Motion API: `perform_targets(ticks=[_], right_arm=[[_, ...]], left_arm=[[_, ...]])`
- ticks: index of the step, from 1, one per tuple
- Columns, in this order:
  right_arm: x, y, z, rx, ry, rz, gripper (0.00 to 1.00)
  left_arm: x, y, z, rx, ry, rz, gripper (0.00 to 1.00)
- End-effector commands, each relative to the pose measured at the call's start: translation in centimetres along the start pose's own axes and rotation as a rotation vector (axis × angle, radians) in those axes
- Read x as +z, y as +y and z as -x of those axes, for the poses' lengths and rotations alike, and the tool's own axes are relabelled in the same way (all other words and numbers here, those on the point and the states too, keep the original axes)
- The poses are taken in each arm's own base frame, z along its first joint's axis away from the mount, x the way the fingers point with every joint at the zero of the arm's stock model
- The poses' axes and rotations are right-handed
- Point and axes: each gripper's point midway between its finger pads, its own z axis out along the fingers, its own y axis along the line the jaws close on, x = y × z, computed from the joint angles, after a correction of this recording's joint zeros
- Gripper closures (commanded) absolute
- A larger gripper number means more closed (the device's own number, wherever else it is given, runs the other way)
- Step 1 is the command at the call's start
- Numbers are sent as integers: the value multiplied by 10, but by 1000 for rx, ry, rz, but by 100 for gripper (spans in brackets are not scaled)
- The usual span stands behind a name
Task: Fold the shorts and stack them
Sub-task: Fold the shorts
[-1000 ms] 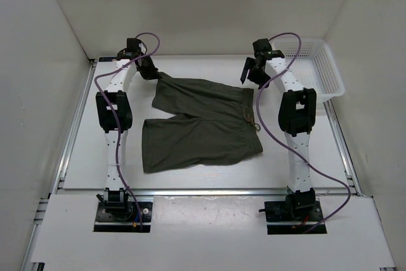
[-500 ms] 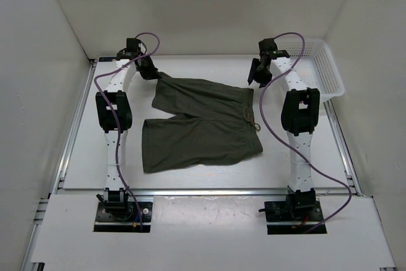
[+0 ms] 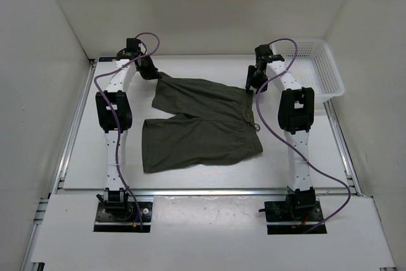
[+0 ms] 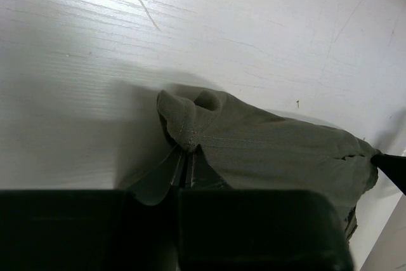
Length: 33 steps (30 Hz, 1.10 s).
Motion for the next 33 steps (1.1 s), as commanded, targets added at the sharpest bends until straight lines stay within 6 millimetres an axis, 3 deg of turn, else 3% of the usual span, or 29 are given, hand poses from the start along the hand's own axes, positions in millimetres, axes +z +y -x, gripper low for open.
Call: perform_targets(ticks=[1,6,9,10,12,15,22,23,25,27,29,32,33], right_arm=[[15,-2,-9,-28,34,-6,46],[18,2,-3,-20,7,11,63],[21,1,-4,-20,7,11,79],[21,2,-2,-20,-1,14,89],[11,6,5,-20,-29,2,99],[-8,3,17,-7,-77,-29,100],[-66,7,51,6,-215,-40,100],[-73,9,57,6,-235,-34,100],[-97,12,69,19,-290,-24,100],[-107,15,75,28,-320,-13,100],[-104,13,68,28,-301,-19,100],[-127,17,73,36,-345,9,100],[-125,16,69,36,-340,7,100]], left_arm=[[-26,-18,21,35,-61,-47,89],[-22,-15,19,32,-53,-43,89],[-22,-15,19,32,-53,-43,89],[-22,-15,19,32,-53,-43,89],[-24,-19,20,35,-57,-55,89],[-26,-20,21,35,-57,-55,89],[-84,-63,54,88,-177,-128,89],[-86,-59,57,82,-182,-124,89],[-109,-70,72,89,-233,-154,89],[-114,-75,75,96,-241,-170,89],[-121,-76,78,96,-248,-180,89],[-133,-81,76,101,-251,-192,89],[-138,-82,74,100,-250,-191,89]])
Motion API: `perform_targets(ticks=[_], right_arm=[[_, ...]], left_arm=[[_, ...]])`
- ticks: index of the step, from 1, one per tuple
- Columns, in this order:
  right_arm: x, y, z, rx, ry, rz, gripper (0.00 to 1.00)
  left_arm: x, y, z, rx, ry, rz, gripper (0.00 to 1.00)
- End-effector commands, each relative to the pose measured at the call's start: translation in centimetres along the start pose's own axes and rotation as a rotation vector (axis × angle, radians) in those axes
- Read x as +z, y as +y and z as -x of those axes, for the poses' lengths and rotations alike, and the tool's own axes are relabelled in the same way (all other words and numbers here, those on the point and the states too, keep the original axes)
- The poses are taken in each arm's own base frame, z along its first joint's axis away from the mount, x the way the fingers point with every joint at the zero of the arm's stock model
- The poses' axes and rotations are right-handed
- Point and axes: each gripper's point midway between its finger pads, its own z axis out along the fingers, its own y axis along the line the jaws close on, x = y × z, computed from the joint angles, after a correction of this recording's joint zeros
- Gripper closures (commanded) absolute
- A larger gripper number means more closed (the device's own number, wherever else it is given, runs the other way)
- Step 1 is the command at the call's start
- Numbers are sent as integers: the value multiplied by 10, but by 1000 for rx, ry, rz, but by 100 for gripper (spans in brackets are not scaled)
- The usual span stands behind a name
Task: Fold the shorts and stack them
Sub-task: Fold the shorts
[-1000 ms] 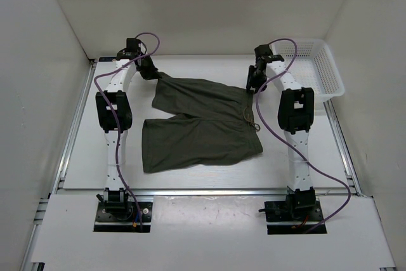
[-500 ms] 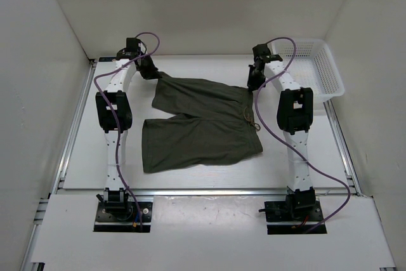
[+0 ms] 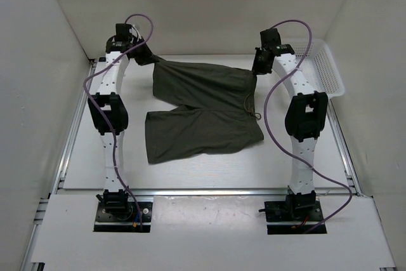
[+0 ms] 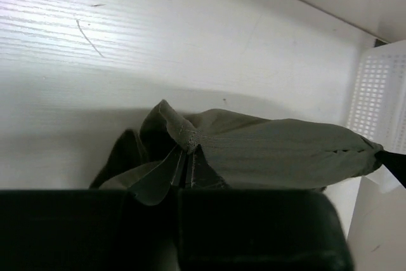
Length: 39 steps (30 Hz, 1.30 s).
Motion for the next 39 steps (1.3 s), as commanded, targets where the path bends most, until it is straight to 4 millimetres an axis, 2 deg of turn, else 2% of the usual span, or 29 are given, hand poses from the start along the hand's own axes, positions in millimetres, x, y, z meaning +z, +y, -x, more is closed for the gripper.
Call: perform_targets(ticks=[1,2,7,10,12,13,14,15,16,18,19,20,21,22,23,24,25,26,28,29,30,31,32,33,34,37,38,39], right_arm=[[-32,-1,23,15,-93,4,100],[-41,0,27,16,-111,11,100],[-59,4,20,-1,-121,31,100],[-69,4,7,-17,-108,32,100],[-78,8,-11,-33,-90,40,100],[-90,5,-9,-40,-117,36,100],[-94,9,-15,-49,-118,45,100],[-90,0,-34,-52,-79,19,100],[-102,3,-36,-57,-98,33,100],[-108,-3,-51,-68,-92,6,100],[-114,-6,-71,-81,-71,-2,100],[-117,-5,-82,-82,-59,1,100],[-120,-9,-92,-66,-46,-3,100],[-133,-9,-97,-61,-64,3,100],[-129,-16,-124,-56,-20,-22,100],[-141,-16,-130,-55,-38,-16,100],[-145,-19,-140,-49,-36,-28,100],[-141,-31,-164,-43,-1,-65,100],[-151,-37,-182,-29,2,-68,100],[-152,-40,-194,-29,19,-79,95],[-151,-44,-214,-23,47,-85,89],[-150,-46,-223,-22,61,-88,70],[-150,-47,-232,-21,74,-89,59],[-151,-47,-236,-11,70,-93,50],[-150,-51,-241,-6,83,-112,42],[-152,-52,-241,11,78,-121,41],[-156,-45,-232,10,56,-102,41],[-158,-42,-227,27,45,-96,41]], left_arm=[[-72,-44,41,68,-137,-72,89],[-76,-45,40,68,-136,-71,89],[-107,-50,25,81,-129,-55,89],[-126,-49,9,71,-113,-37,89],[-133,-47,-3,68,-108,-9,89],[-142,-43,-14,70,-100,12,89],[-144,-40,-22,71,-98,37,89],[-148,-37,-28,66,-92,51,89],[-154,-31,-44,57,-69,63,89],[-160,-24,-62,41,-54,97,89],[-157,-9,-82,12,-13,133,89],[-170,-9,-86,3,-37,148,89],[-173,-7,-97,6,-28,160,89],[-171,8,-117,-21,8,196,89],[-186,7,-121,-27,-23,206,89],[-191,12,-130,-29,-22,220,89],[-191,27,-153,-54,15,252,89],[-206,23,-160,-62,-12,238,89],[-212,27,-186,-72,20,229,89],[-215,37,-211,-92,54,236,65],[-215,38,-227,-103,93,213,43],[-215,44,-243,-125,129,222,32],[-211,55,-269,-148,187,242,26],[-211,59,-277,-167,199,251,19],[-212,62,-282,-170,207,256,19],[-209,74,-279,-166,192,316,21],[-209,72,-271,-160,175,320,23],[-205,78,-268,-160,175,356,26]])
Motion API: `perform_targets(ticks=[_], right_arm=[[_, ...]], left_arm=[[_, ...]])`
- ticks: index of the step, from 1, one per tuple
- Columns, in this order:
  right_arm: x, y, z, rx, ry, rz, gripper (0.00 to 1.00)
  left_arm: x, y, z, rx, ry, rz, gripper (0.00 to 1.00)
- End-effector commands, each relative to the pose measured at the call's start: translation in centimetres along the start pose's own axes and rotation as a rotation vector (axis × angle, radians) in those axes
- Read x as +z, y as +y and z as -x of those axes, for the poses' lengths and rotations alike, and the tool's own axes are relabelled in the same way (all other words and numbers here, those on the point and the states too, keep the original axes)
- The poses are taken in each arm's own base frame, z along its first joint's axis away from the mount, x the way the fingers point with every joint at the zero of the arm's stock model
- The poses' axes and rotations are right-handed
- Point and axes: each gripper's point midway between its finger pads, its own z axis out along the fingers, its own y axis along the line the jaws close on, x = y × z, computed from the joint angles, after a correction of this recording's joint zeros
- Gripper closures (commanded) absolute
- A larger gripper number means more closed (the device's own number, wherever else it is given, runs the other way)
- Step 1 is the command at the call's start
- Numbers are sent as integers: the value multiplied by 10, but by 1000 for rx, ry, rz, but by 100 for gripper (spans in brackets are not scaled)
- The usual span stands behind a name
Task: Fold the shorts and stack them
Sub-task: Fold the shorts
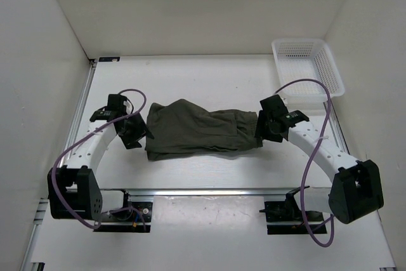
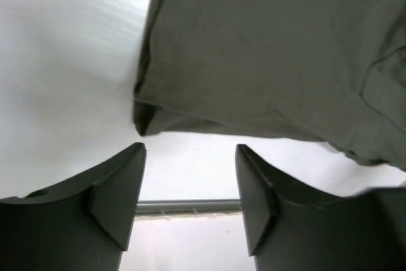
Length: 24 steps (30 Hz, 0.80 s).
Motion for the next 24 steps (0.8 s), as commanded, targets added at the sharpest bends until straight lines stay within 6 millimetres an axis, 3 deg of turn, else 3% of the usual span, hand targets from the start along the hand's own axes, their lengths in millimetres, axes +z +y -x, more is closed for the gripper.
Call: perform_targets(ticks=[1,4,5,9,12,16,20,21,22,24], right_arm=[[-15,11,26,54,-84,26,43],[-17,20,26,83,-52,53,43],[-14,21,21,94,-26,51,43],[-15,26,8,164,45,90,39],[-11,30,3,192,76,130,34],[2,26,1,224,118,112,34],[10,22,-9,273,165,95,35],[12,22,-10,283,173,89,35],[14,17,-16,301,191,71,36],[15,14,-18,343,196,61,36]], left_arm=[[-1,-7,26,15,-80,26,32],[16,3,22,1,-23,79,35],[21,5,20,-3,-6,91,25],[48,18,6,-34,96,158,5],[59,20,2,-30,116,169,5],[75,18,6,-47,133,191,22],[81,11,10,-34,136,200,66],[81,11,10,-34,136,200,83],[81,6,12,-24,131,193,90],[81,6,12,-24,131,193,90]])
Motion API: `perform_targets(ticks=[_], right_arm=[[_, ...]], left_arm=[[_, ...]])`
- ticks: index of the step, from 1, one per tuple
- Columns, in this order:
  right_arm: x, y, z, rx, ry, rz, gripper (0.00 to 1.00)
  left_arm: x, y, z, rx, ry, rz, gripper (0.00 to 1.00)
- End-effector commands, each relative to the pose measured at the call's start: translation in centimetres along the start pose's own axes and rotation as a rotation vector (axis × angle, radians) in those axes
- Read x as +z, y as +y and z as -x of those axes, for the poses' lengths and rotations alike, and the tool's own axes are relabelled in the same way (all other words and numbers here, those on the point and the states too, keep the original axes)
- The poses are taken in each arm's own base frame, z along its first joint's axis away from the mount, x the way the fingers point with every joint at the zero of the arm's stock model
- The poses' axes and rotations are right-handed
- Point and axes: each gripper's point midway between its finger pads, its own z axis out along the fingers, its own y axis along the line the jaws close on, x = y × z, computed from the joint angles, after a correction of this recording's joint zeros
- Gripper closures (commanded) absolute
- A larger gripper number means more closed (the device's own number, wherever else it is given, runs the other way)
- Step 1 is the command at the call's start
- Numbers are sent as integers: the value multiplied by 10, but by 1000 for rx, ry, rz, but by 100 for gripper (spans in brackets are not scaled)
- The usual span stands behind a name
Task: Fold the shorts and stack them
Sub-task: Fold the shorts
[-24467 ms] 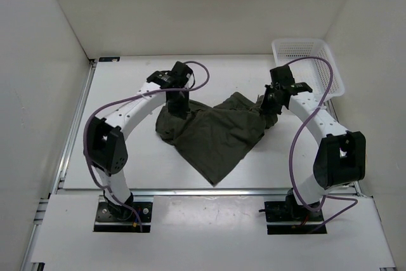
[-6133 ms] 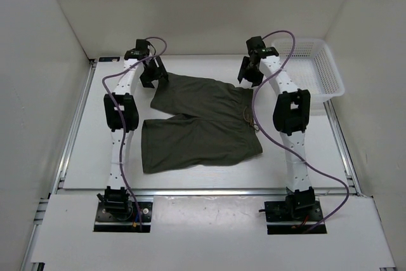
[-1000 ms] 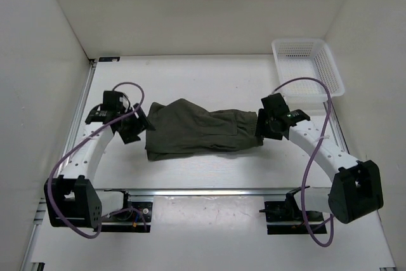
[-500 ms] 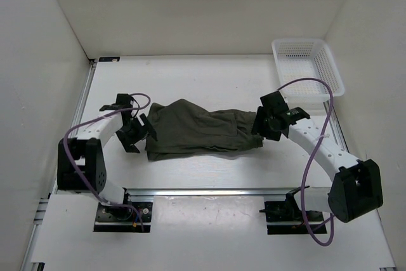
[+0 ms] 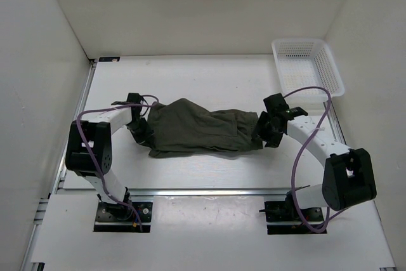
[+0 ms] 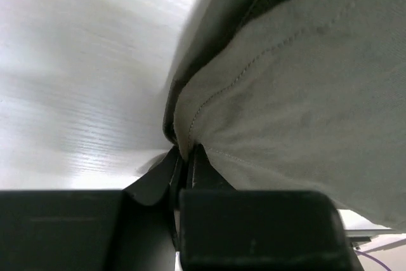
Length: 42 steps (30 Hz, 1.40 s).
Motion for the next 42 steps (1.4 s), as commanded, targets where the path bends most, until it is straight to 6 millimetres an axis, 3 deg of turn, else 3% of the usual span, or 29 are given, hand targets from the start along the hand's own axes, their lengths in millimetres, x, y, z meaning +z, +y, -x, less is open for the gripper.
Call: perform_targets(ticks=[1,5,9,10,14,19,20,23,24,29,31,32,36,37,39,42], right_arm=[[4,-6,-12,87,42,-8,36],[5,6,-22,176,83,60,36],[5,14,-18,235,76,102,44],[5,15,-18,244,76,102,59],[2,13,-8,266,21,92,100],[-21,14,20,217,-108,95,100],[-32,20,34,205,-159,114,100],[-39,27,46,177,-182,120,100],[-43,31,51,167,-188,124,100],[-38,33,46,157,-165,119,100],[-33,31,41,156,-149,117,100],[-33,31,41,156,-149,117,100],[-31,29,39,156,-143,110,100],[-31,29,39,156,-143,110,100],[-31,28,39,147,-143,110,100],[-31,28,39,147,-143,110,100]], left_arm=[[-8,-14,13,22,-66,-27,90],[-16,-17,16,26,-90,-46,90],[-21,-17,11,35,-89,-46,90],[-21,-17,11,35,-89,-46,90],[-31,-12,11,43,-107,-19,90],[-54,-12,20,63,-162,-2,90],[-56,-14,23,76,-171,-7,90],[-59,-20,25,100,-161,-25,53],[-58,-21,27,109,-160,-23,50],[-46,-18,28,105,-136,5,50],[-44,-17,28,105,-136,5,47],[-42,-17,27,93,-129,10,40],[-31,-7,23,79,-107,54,40],[-24,-4,21,78,-94,64,32],[-16,2,15,65,-72,80,27],[-9,0,12,54,-59,62,29]])
